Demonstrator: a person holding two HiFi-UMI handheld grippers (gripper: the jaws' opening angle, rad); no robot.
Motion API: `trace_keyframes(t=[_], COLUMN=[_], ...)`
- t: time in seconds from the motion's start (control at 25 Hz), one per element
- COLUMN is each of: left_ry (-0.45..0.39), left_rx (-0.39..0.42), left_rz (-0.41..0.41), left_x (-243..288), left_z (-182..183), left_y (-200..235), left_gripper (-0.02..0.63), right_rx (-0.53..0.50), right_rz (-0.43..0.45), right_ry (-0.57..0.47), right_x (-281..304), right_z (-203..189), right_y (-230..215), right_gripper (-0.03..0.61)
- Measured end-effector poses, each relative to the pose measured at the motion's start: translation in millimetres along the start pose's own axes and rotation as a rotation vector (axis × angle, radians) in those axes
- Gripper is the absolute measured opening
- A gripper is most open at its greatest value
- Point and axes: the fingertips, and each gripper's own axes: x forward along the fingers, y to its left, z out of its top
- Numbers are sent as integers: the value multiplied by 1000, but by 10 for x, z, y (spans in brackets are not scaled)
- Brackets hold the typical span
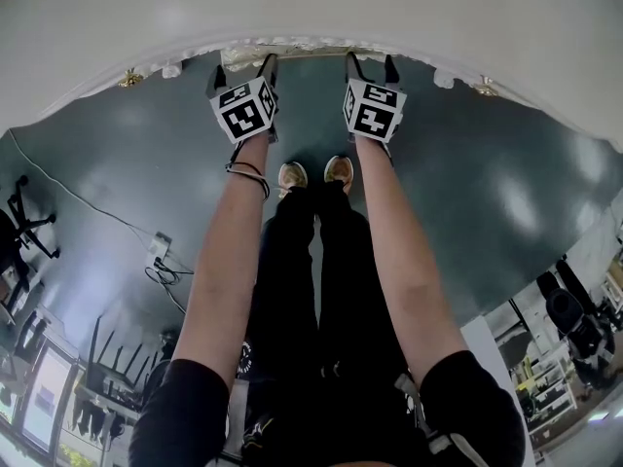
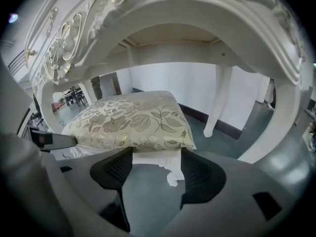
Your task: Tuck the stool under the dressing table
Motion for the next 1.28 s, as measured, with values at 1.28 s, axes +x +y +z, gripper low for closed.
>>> trace_keyframes(t=[1.28], left_ry=[-10], left_rx=[2], left_rz=[48], left_x=[-51], left_z=[73], left_y=[85], left_gripper=[479], right_rx=[-119], right_rz=[139], right_ry=[44], right_x=[-16], right_z=[-23], right_y=[399], right_gripper=[371])
